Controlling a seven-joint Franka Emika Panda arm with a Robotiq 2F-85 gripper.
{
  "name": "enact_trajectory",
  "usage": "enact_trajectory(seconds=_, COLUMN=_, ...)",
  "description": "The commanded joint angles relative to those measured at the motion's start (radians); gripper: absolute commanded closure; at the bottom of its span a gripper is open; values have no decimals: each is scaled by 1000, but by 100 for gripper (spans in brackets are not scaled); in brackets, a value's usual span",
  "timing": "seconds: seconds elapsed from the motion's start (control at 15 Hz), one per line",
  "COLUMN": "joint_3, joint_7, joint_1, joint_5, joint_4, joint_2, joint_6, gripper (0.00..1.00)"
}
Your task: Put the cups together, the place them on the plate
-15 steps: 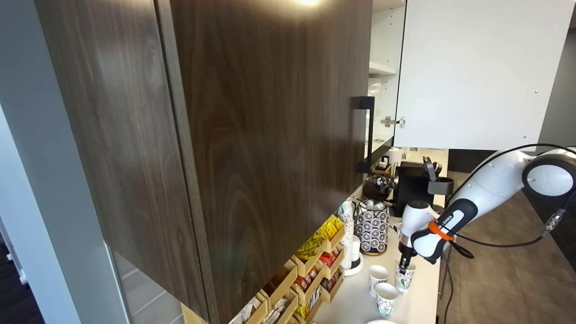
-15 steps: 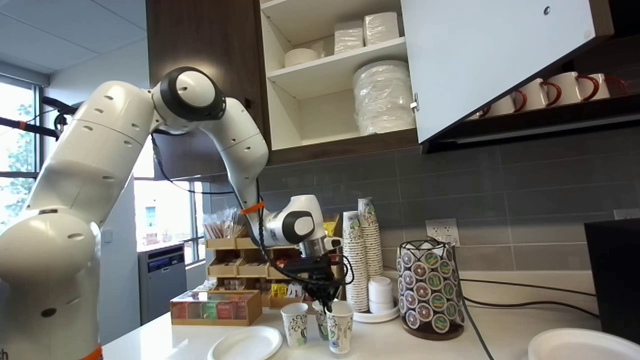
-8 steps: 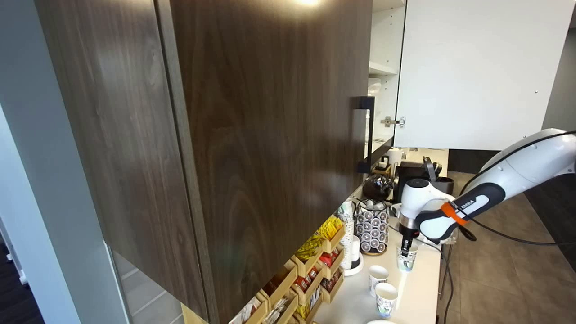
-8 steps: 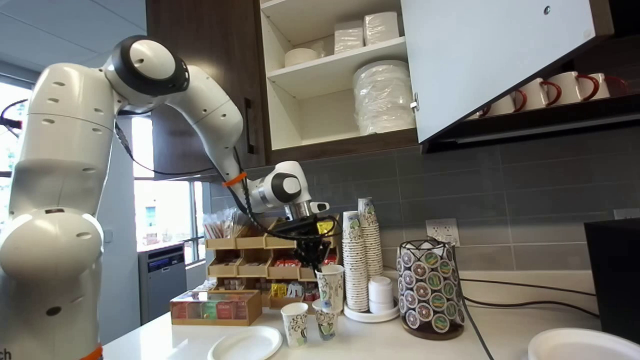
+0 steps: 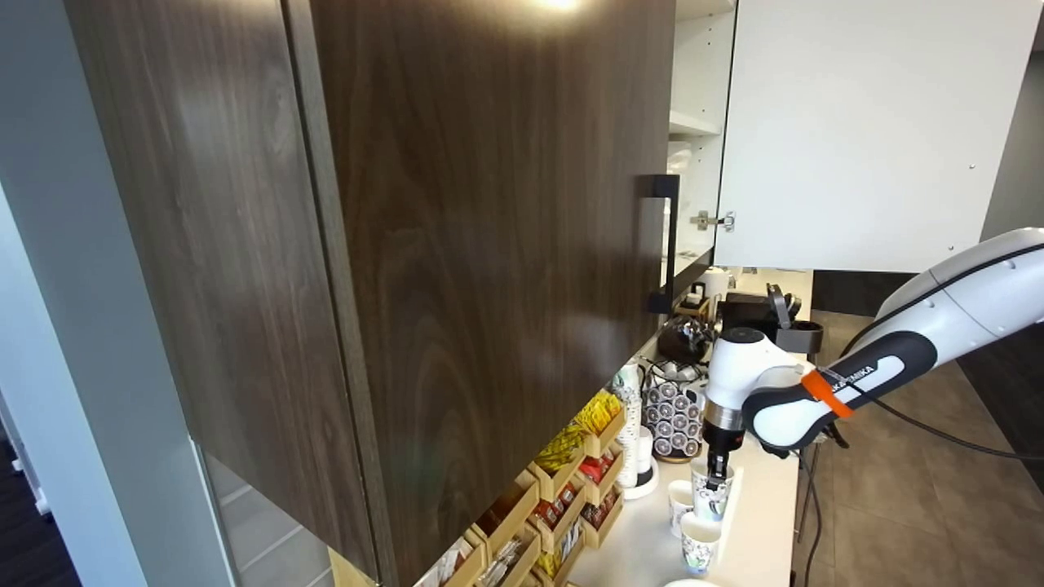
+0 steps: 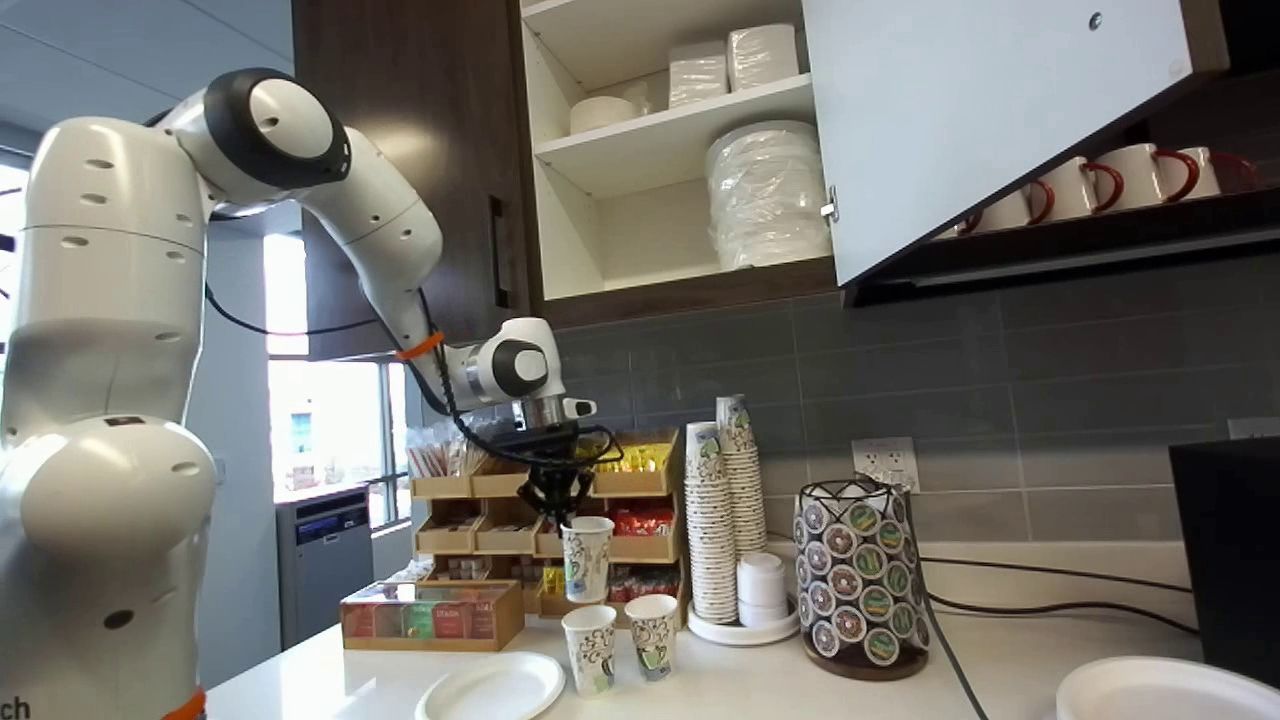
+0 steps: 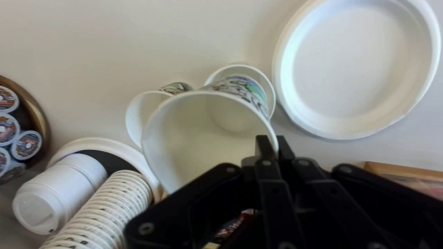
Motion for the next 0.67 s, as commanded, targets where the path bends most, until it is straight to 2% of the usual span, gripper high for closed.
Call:
enact_trajectory(seconds=0.0, joint_3=18, joint_7=-49, joint_1=12, joint_5=36, joint_4=-10, joint_2=42, joint_6=14, gripper=94)
enact_trajectory(seconds=0.6, joint_3=10, joint_7=-20, joint_1=5, joint_5=-28, joint_4=-5, joint_2=114, joint_6=100, gripper=94)
